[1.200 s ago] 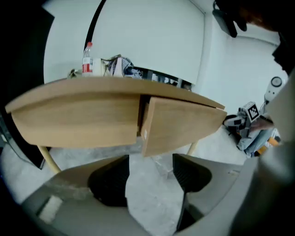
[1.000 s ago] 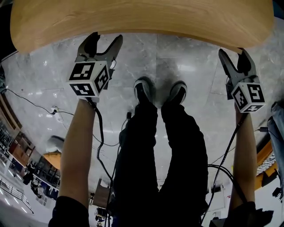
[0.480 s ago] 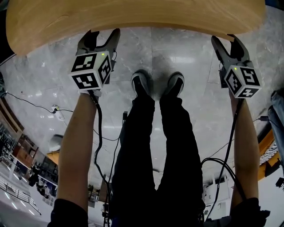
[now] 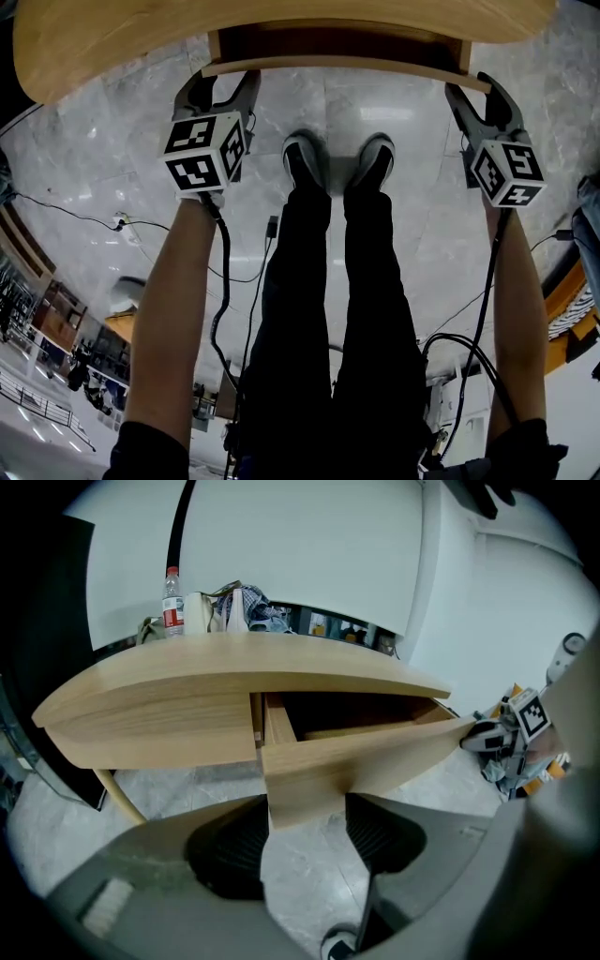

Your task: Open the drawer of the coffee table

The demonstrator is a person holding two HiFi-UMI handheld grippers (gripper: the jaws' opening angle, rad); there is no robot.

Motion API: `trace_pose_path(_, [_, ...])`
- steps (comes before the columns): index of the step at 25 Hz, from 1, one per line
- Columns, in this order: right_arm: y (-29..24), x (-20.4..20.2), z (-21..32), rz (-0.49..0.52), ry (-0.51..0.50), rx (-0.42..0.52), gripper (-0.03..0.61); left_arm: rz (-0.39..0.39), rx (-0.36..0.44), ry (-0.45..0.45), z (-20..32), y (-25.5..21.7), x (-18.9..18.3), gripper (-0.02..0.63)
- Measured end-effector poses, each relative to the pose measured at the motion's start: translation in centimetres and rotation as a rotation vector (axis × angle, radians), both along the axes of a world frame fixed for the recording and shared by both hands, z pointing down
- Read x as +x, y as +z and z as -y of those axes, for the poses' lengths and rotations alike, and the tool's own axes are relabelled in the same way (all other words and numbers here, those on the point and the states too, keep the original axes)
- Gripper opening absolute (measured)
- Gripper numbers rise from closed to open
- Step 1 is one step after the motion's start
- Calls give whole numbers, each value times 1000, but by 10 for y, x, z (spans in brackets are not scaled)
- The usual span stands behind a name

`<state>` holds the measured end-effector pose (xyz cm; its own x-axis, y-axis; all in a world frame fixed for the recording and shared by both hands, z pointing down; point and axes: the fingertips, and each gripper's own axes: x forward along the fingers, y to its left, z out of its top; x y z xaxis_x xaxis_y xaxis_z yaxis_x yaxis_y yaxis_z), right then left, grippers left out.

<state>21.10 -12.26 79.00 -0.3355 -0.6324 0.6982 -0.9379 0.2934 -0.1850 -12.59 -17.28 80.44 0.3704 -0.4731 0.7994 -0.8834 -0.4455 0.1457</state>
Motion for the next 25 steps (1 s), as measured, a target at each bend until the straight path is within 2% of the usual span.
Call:
trace_pose_path(15, [-1, -2, -57, -16, -6, -54, 256, 14, -79, -39, -65, 0, -3, 265])
trace_pose_path(25, [10, -7, -81, -25, -19, -92, 256, 24, -123, -43, -89, 11, -8, 265])
